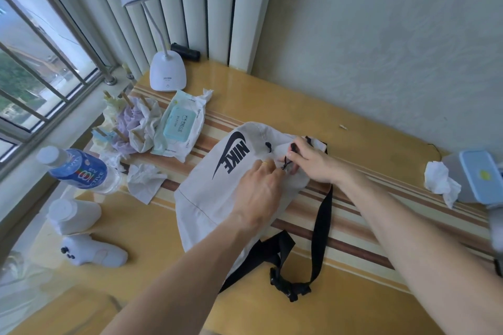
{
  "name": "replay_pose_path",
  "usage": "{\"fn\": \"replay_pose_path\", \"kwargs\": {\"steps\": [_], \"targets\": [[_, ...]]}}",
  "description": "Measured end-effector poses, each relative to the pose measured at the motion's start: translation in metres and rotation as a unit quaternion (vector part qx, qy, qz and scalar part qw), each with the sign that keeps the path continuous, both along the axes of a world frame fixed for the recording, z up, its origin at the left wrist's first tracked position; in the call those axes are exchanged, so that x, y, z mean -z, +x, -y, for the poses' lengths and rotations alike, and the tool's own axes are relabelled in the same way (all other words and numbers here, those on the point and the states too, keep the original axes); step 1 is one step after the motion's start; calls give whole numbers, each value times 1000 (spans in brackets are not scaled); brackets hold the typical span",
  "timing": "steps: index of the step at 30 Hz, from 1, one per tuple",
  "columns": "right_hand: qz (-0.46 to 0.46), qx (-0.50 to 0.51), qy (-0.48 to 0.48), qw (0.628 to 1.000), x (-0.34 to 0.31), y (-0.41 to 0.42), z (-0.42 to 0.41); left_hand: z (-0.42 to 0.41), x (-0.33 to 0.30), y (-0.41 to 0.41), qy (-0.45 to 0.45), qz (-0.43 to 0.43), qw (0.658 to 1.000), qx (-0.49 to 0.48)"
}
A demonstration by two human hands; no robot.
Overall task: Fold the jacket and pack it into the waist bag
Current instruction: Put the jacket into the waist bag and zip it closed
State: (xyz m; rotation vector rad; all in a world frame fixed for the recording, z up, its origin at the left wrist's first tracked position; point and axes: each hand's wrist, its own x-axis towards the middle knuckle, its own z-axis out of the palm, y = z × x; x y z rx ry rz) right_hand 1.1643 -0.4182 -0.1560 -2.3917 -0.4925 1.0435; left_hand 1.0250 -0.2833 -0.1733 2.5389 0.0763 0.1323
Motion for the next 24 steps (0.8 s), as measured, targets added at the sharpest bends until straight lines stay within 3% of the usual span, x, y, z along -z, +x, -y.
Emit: {"fn": "replay_pose_path", "kwargs": {"steps": [3,7,12,15,19,24], "targets": [[29,34,-11,999,7,4,-1,3,5,5,-52,-2,998,-43],[33,125,85,988,6,-10,-3,-2,2,11,-220,-50,962,-152],[-26,95,130,987,-2,-30,0,-8,10,13,-207,22,973,-97],[-63,130,148,978,2,-25,7,-7,17,12,-206,16,969,-135],[66,10,-5,998,23,-19,9,-5,21,6,-248,-2,955,-163],[215,-78,-7,974,26,-4,25,-20,19,-21,-239,-4,954,-184]]}}
